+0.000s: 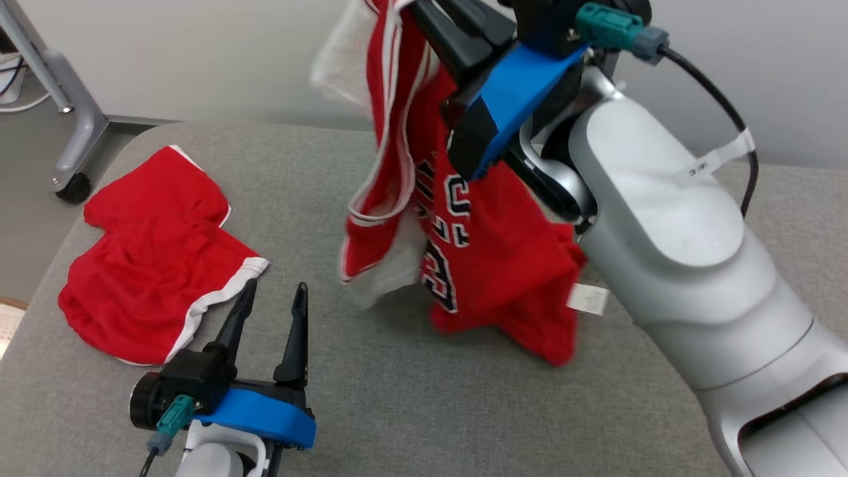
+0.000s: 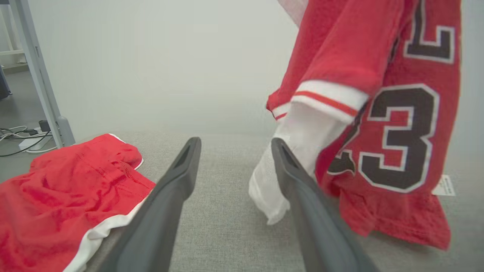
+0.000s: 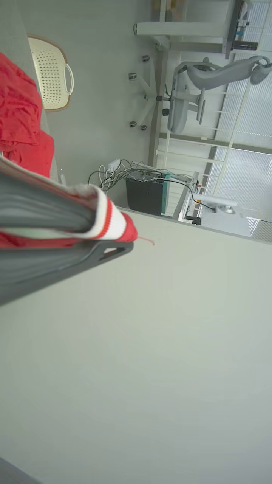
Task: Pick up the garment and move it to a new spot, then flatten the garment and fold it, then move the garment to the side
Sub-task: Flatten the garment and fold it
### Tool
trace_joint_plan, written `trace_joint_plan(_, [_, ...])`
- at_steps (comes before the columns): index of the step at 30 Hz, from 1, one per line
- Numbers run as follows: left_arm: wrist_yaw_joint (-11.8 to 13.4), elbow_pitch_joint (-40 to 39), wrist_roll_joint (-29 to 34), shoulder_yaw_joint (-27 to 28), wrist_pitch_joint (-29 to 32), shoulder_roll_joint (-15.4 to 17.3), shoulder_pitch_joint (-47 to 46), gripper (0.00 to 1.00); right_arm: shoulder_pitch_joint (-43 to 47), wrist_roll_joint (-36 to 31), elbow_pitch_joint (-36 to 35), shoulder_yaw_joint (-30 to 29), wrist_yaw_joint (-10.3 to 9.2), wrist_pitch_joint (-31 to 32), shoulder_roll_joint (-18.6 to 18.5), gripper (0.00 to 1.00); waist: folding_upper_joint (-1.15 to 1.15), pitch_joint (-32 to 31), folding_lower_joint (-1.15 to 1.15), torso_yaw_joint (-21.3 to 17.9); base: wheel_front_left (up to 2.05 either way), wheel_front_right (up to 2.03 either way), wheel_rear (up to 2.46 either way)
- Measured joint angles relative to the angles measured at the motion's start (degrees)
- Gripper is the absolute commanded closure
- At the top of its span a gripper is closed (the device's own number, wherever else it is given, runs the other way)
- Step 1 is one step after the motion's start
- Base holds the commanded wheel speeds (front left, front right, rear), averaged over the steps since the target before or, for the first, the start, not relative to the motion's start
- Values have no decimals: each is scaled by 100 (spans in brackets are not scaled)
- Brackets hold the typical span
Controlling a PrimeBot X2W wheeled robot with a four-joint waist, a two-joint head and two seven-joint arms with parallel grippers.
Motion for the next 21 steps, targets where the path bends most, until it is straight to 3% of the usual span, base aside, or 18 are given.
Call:
trace_joint_plan(5, [-27, -10, 7, -96, 0, -70, -73, 0, -844, 377, 0, 170, 1, -413, 5, 100, 0, 117, 0, 203, 0, 0, 0])
trace_joint_plan(10, [-32, -42, 32, -77, 0, -76, -90, 0, -1238, 348, 371, -286, 0, -689, 0, 100, 0, 188, 0, 260, 0, 0, 0])
trace_joint_plan(14, [-31, -93, 40, -8, 0, -74, -70, 0, -978, 100, 812, -567, 1, -638, -79, 100, 0, 217, 0, 137, 0, 0, 0])
trace_joint_plan(21, [-32, -122, 47, -14, 1, -81, -51, 0, 195, -216, 1747, -1090, 0, -522, -832, 100, 0, 269, 0, -80, 0, 0, 0])
